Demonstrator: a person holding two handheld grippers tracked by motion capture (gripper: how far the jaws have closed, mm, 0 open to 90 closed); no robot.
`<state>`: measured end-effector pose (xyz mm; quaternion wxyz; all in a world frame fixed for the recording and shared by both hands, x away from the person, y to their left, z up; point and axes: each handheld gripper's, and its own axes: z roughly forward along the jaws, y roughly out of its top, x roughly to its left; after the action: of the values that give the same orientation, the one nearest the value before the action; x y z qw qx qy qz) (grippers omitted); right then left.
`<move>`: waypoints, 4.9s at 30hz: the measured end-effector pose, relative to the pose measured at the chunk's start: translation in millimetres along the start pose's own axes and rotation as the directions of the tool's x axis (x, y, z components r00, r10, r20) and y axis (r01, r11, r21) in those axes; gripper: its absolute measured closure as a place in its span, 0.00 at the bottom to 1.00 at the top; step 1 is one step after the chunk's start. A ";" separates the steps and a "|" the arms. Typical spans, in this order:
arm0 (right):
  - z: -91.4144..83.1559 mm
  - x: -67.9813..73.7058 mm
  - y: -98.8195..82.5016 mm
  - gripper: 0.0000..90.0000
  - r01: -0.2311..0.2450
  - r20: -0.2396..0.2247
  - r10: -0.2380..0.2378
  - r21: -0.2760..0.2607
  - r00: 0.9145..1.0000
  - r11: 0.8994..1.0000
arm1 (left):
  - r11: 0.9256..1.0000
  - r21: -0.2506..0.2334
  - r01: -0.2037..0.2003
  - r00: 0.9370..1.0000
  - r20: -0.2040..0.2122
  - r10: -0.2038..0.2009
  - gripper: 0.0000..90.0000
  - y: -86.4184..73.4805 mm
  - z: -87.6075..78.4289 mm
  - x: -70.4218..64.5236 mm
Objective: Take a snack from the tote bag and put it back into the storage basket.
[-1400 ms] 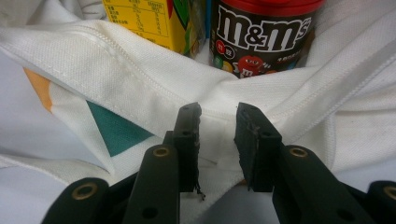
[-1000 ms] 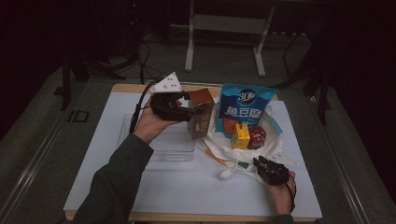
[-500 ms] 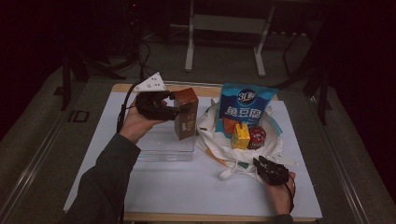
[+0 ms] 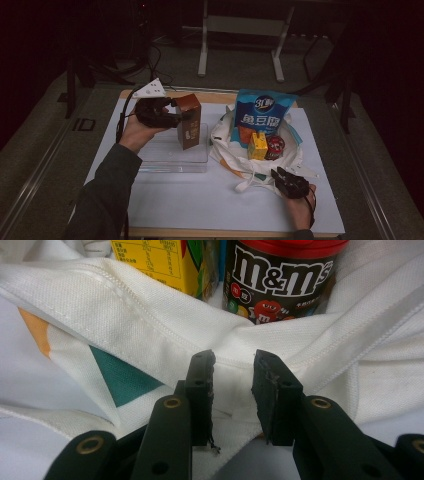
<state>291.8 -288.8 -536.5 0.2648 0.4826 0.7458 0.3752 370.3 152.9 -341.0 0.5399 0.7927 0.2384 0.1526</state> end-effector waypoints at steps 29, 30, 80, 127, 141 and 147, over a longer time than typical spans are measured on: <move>-0.2 0.0 -0.1 0.77 0.000 -0.001 0.000 0.002 1.000 1.000 | 0.997 0.081 0.008 0.999 -0.052 -0.004 0.47 -38.2 -25.4 29.9; -0.1 0.1 -0.1 0.77 0.000 -0.001 0.000 0.002 1.000 1.000 | 0.996 0.087 0.008 0.999 -0.053 -0.004 0.47 -40.0 -25.5 30.8; 0.0 1.1 0.0 0.77 0.008 0.005 -0.008 0.005 1.000 1.000 | 0.947 0.309 -0.086 0.986 0.161 0.038 0.43 -55.0 3.1 20.4; 0.1 1.0 0.1 0.77 0.009 0.005 -0.009 0.004 1.000 1.000 | 0.818 0.548 -0.176 0.968 0.248 0.042 0.35 -75.1 93.3 -17.1; 0.1 1.0 0.1 0.77 0.010 0.005 -0.010 0.004 1.000 1.000 | 0.782 0.594 -0.191 0.972 0.226 0.065 0.21 -78.3 107.5 -28.3; 0.1 1.2 0.1 0.77 0.009 0.006 -0.009 0.005 1.000 1.000 | 0.808 0.561 -0.181 0.975 0.212 0.071 0.19 -71.7 101.3 -28.4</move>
<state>291.5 -287.6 -536.5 0.2676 0.4809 0.7481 0.3708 381.7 79.9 -444.7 0.2826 0.9433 0.1700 0.0363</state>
